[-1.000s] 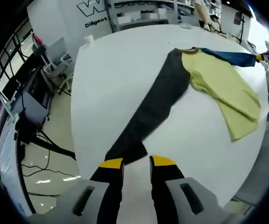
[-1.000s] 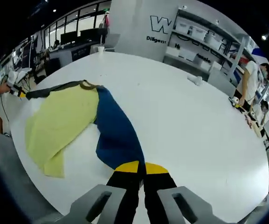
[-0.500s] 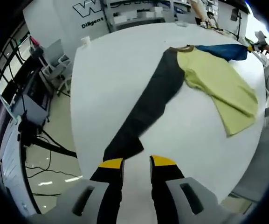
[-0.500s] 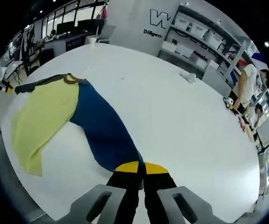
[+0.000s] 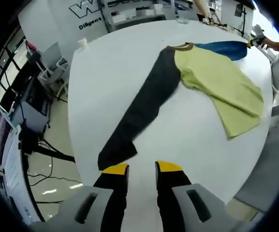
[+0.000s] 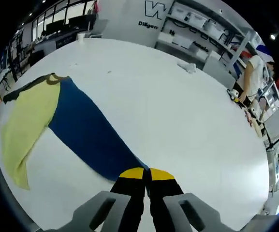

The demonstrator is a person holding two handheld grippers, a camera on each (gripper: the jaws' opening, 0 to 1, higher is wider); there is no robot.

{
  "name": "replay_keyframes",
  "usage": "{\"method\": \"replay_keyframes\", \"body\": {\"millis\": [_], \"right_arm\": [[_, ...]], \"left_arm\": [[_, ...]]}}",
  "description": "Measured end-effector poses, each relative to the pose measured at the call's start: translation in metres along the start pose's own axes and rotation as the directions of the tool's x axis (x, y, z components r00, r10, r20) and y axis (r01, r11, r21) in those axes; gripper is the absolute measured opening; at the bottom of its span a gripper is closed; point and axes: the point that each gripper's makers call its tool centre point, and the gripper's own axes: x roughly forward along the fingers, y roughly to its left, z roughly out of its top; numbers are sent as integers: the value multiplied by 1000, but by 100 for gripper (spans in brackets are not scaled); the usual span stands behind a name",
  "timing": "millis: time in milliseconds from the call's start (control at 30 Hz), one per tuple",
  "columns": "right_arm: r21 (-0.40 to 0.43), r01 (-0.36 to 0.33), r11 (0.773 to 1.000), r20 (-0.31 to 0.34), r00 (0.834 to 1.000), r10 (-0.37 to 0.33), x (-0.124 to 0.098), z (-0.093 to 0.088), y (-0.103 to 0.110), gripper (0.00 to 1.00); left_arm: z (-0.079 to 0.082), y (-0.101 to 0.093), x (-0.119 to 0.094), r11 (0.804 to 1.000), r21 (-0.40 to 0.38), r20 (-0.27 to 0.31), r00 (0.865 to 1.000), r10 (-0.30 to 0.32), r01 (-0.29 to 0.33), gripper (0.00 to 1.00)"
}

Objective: Fold the garment on the visible template until the final outline fits inside the template.

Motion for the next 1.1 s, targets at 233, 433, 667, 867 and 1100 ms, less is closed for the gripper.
{"method": "replay_keyframes", "body": {"millis": [233,433,667,867,1100], "right_arm": [[20,-19,1000,-21,1000,20,23,-2,-5,0],[69,-15,998,-46,999,18,40,-6,-18,0],[58,10,998,-30,1000,-8,51,-7,-40,3],[98,2,995,-56,998,3,56,-24,-48,5],[105,-24,994,-127,991,37,54,-65,-36,6]], "left_arm": [[8,-9,2,1000,-5,-10,1000,-2,2,26],[9,-14,-1,1000,-4,-16,1000,0,0,26],[0,-14,-5,1000,-20,-39,999,15,-16,26],[-2,-16,-3,999,-36,-50,999,19,-21,26],[8,-25,4,1000,-25,-40,999,5,-6,25]]}}
